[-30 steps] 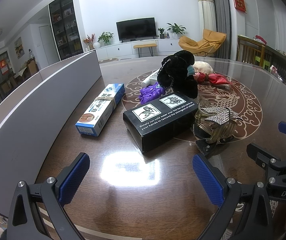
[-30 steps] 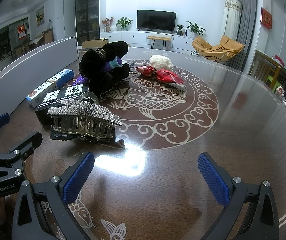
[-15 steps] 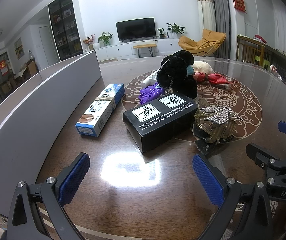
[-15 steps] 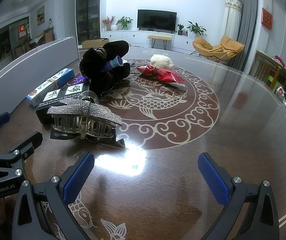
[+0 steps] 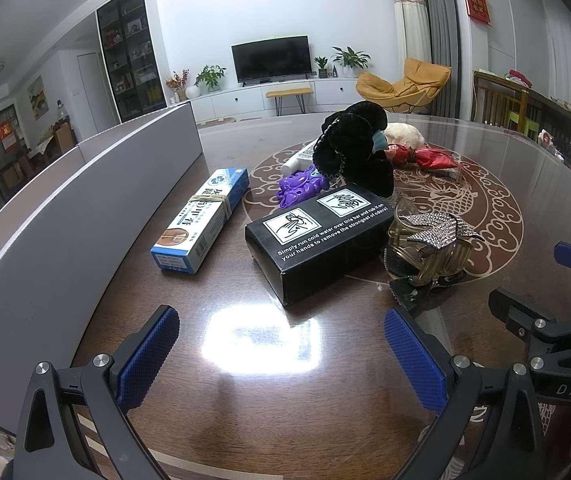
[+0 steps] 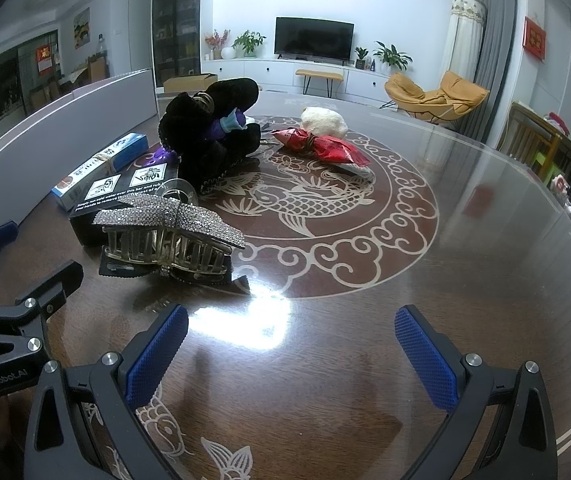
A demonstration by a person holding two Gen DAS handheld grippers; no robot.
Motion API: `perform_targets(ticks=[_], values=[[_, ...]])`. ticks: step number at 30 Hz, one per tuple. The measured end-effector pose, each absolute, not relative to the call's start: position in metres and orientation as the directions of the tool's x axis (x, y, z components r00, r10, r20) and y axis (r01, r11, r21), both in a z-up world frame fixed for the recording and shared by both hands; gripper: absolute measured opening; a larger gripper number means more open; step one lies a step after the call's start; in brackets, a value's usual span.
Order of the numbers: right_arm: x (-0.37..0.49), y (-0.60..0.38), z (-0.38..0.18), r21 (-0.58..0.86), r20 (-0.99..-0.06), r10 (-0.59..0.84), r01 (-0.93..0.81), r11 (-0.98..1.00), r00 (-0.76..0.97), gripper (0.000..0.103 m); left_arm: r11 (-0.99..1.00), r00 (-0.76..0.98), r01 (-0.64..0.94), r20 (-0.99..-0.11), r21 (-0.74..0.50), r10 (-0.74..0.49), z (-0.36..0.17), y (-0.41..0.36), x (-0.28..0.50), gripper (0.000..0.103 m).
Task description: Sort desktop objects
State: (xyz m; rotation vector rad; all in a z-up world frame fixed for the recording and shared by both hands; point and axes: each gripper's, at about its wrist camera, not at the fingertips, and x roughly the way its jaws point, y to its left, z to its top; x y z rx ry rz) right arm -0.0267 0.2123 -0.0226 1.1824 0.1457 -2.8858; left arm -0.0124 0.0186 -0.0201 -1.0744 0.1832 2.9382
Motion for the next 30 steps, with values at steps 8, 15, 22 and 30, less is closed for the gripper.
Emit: perform_targets(ticks=[8,15,22,30], values=[[-0.027,0.214,-0.022,-0.083,-0.707,0.02,0.055,-0.995,-0.707,0.103,-0.992,-0.768,-0.051,-0.639,0.116,-0.035,-0.019,0.022,-0.011,0.103],[-0.027,0.214,-0.021,-0.087,-0.712,0.021,0.058,-0.994,-0.702,0.103,-0.991,-0.769,-0.055,-0.639,0.119,-0.034,-0.019,0.023,-0.011,0.103],[-0.026,0.214,-0.021,-0.088,-0.713,0.023,0.058,-0.994,-0.701,0.103,-0.991,-0.767,-0.062,-0.641,0.121,-0.03,-0.018,0.019,-0.011,0.103],[-0.027,0.214,-0.02,-0.082,-0.712,0.016,0.06,-0.995,-0.702,0.103,-0.997,-0.676,-0.049,-0.737,0.061,-0.012,-0.029,-0.007,-0.015,0.103]])
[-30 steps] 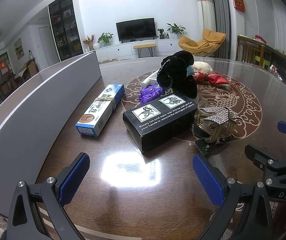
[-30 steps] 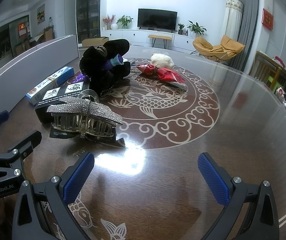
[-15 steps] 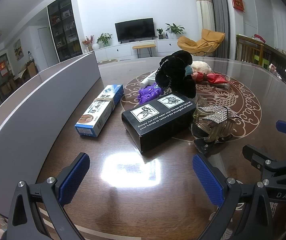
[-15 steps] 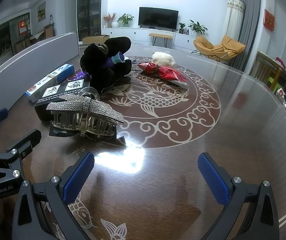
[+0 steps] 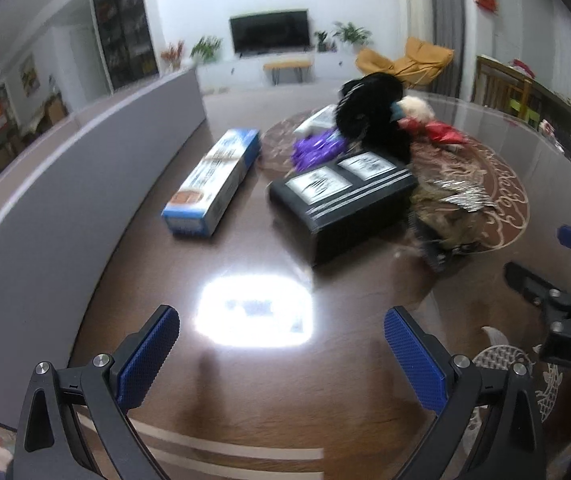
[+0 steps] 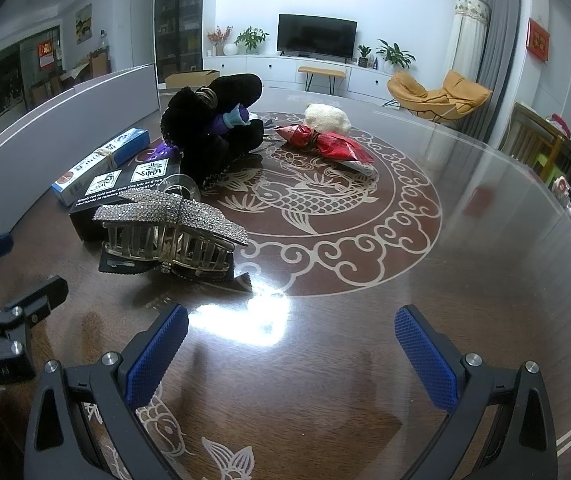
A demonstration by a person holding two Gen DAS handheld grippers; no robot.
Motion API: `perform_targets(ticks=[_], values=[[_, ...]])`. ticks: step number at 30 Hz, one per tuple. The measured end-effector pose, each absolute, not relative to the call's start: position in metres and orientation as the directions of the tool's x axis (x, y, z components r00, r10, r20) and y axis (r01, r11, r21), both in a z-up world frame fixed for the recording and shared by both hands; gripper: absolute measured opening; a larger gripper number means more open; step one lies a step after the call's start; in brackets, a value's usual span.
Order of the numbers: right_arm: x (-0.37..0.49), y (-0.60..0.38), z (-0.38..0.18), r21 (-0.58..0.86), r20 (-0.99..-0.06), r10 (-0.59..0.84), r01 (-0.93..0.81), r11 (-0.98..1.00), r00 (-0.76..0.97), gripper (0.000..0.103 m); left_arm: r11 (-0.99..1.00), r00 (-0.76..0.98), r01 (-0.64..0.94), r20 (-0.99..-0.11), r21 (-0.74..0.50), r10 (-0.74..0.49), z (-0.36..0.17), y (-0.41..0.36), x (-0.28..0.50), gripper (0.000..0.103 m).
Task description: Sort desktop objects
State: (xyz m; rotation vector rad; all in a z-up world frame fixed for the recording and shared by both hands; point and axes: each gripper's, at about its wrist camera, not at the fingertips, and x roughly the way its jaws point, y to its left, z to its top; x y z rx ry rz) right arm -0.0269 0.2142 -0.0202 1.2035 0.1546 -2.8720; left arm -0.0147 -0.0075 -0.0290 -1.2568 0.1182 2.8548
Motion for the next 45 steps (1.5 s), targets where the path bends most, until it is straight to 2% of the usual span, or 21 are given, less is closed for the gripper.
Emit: perform_targets(ticks=[4,12,17,20,23,26,29,45], values=[[-0.028,0.214,-0.021,-0.082,-0.718,0.015,0.063,-0.995,-0.696,0.103,-1.0,-0.612,-0.014,-0.791,-0.026,0.029,-0.039,-0.026,-0.022,0.103],[-0.032,0.21,-0.023,-0.087,-0.731,0.001,0.092,-0.992,-0.682,0.103,-1.0,-0.61,-0.022,-0.792,0.004,0.01,-0.041,-0.02,-0.017,0.103],[-0.036,0.203,-0.025,-0.047,-0.751,-0.088,0.185,-0.982,-0.654,0.103,-1.0,-0.61,0.004,-0.792,0.007,-0.008,-0.041,-0.029,-0.014,0.103],[-0.043,0.194,-0.021,0.048,-0.752,-0.177,0.216,-0.975,-0.635,0.103,-1.0,-0.609,0.029,-0.793,0.001,-0.019,-0.041,-0.039,-0.012,0.103],[-0.055,0.176,-0.015,0.081,-0.737,-0.217,0.235,-0.969,-0.64,0.103,-0.999,-0.615,0.034,-0.789,0.002,-0.023,-0.041,-0.04,-0.011,0.103],[-0.072,0.154,-0.018,0.033,-0.747,-0.188,0.247,-0.968,-0.638,0.103,-0.999,-0.618,0.035,-0.786,0.0,-0.022,-0.04,-0.042,-0.009,0.103],[-0.087,0.143,-0.033,-0.062,-0.793,-0.097,0.239,-0.969,-0.601,0.103,-0.999,-0.621,0.035,-0.784,-0.002,-0.021,-0.04,-0.044,-0.01,0.103],[-0.068,0.254,-0.038,-0.011,-0.816,-0.103,0.194,-0.981,-0.569,0.103,-0.999,-0.625,0.033,-0.781,-0.003,-0.018,-0.04,-0.043,-0.013,0.103]])
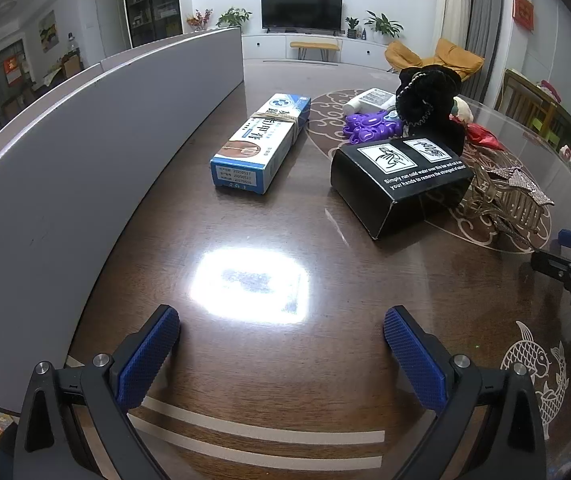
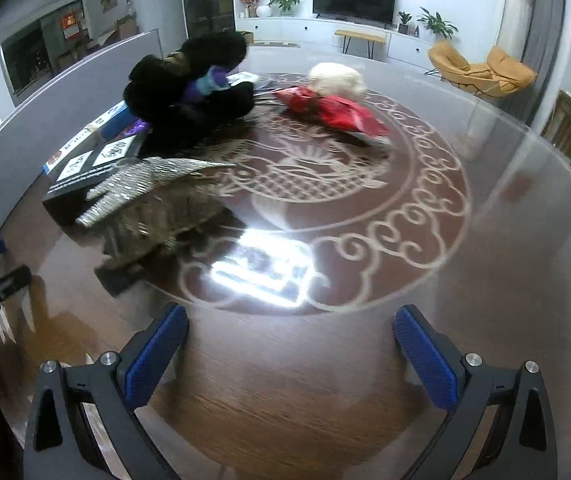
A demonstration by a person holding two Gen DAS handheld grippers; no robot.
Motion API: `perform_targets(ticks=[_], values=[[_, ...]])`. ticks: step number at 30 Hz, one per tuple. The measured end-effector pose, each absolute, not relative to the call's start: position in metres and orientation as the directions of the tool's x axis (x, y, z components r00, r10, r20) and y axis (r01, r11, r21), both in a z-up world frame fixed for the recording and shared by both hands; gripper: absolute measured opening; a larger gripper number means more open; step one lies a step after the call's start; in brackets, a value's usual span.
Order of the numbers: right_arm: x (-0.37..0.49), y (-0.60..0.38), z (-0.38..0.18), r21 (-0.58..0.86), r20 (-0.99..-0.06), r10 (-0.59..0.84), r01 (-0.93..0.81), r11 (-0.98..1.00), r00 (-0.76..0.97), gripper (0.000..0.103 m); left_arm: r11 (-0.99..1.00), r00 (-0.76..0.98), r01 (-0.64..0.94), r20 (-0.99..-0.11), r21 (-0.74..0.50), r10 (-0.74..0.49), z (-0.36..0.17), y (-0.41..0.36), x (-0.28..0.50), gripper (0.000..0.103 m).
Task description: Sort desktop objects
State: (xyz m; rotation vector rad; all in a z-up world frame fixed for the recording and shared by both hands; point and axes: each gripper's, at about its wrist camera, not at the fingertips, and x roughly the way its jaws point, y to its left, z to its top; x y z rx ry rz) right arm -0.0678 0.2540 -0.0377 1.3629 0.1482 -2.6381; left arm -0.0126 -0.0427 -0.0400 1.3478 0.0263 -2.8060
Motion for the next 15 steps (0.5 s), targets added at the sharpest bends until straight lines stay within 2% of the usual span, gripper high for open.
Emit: perform_targets(ticks=[9,15], values=[[-0.068,0.257,-0.035,-0.01,-0.814,-0.091,0.172,-0.985,-0.573,0.103,-1.0,-0.62,0.001,-0.784,-0.001,0.0,-0.04,-0.041,-0.011,0.103],[-0.067,0.257,-0.035,-0.01,-0.814,-0.091,0.172,-0.985,-0.573,0.103,-0.986,-0.585,-0.166,-0.805,0.003,0.096,-0.039,-0.023,-0.034,0.103]])
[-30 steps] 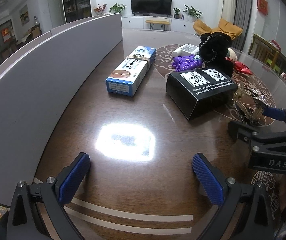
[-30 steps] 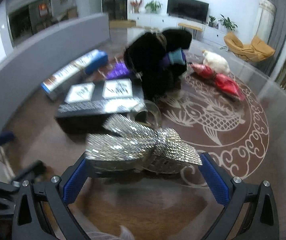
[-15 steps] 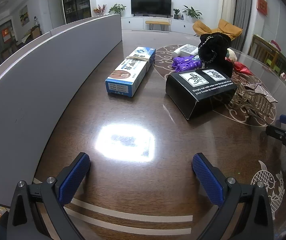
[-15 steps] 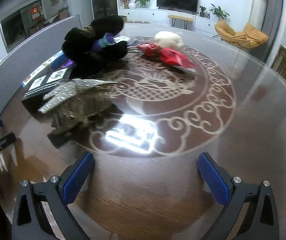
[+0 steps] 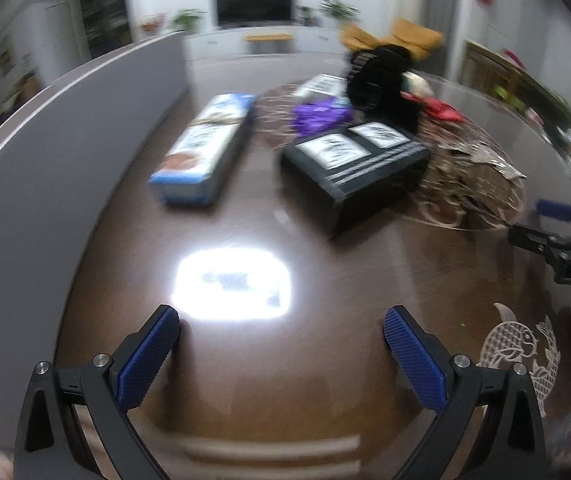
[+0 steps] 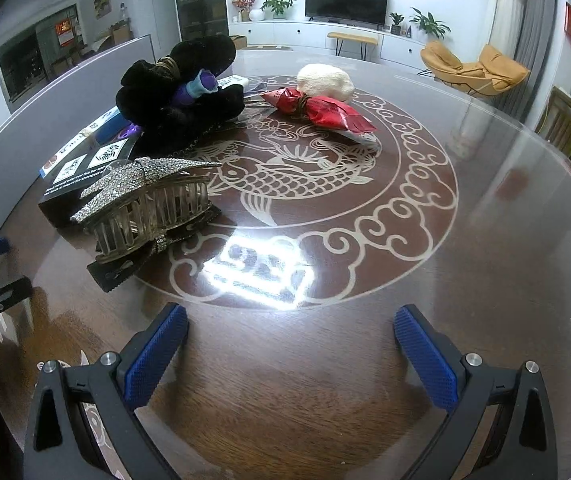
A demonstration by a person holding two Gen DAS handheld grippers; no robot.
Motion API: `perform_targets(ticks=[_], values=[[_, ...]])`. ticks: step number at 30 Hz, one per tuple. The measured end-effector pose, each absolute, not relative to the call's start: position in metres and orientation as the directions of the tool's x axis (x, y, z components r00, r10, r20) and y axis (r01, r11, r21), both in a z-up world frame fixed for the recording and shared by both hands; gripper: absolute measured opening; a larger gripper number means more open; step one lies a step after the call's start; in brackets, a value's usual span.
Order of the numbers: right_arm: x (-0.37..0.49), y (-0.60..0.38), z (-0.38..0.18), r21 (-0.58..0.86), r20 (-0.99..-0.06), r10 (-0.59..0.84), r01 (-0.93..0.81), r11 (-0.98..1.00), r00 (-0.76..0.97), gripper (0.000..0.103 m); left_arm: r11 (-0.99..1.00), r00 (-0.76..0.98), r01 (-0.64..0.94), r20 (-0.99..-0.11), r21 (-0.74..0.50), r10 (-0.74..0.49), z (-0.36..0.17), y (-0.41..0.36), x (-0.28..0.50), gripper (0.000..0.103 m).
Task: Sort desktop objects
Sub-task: 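Grasp the black printed soap box with the left gripper and lift it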
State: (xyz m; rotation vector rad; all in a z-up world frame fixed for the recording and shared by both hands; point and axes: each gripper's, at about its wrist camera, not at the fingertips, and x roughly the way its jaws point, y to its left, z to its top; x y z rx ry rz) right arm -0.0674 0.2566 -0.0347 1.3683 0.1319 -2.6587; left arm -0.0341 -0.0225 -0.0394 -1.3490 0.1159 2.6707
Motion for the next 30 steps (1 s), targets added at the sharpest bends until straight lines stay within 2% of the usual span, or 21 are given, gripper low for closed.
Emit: perform_targets(ticks=[4,10,16,21,22,24,26,27,30], values=[[-0.067,0.257,-0.035,-0.01,-0.814,-0.091,0.172,-0.985,-0.574,0.103,-0.967,-0.543,-0.254,-0.828,0.004,0.139,-0.038,-0.008,-0.071,0.103],[-0.067,0.257,-0.035,-0.01,-0.814,-0.091,0.171,-0.985,-0.574,0.103,-0.95,-0.538,-0.311,-0.831,0.042,0.139,-0.036,0.016,-0.116,0.103],[-0.066,0.257,-0.035,-0.01,-0.814,-0.091,0.171,-0.985,-0.574,0.103,-0.917,-0.547,-0.391,-0.82,0.075,0.166,-0.035,0.048,-0.13,0.103],[-0.066,0.257,-0.035,-0.01,-0.814,-0.091,0.171,-0.985,-0.574,0.103,-0.919,-0.551,-0.385,-0.82,0.084,0.156,-0.034,0.063,-0.136,0.102],[-0.066,0.257,-0.035,-0.01,-0.814,-0.092,0.171,-0.985,-0.574,0.103,-0.923,-0.568,-0.374,-0.809,0.087,0.153,-0.034,0.063,-0.132,0.1],[-0.066,0.257,-0.035,-0.01,-0.814,-0.091,0.171,-0.985,-0.574,0.103,-0.931,-0.604,-0.35,-0.785,0.103,0.14,-0.031,0.058,-0.123,0.076],[-0.066,0.257,-0.035,-0.01,-0.814,-0.091,0.171,-0.985,-0.574,0.103,-0.943,-0.616,-0.319,-0.776,0.089,0.135,-0.028,0.053,-0.114,0.066],[-0.066,0.257,-0.035,-0.01,-0.813,-0.091,0.171,-0.985,-0.574,0.103,-0.951,-0.618,-0.302,-0.773,0.071,0.139,-0.027,0.05,-0.109,0.063],[-0.066,0.257,-0.035,-0.01,-0.813,-0.091,0.171,-0.985,-0.574,0.103,-0.969,-0.63,-0.242,-0.767,0.046,0.121,-0.026,0.04,-0.091,0.059]])
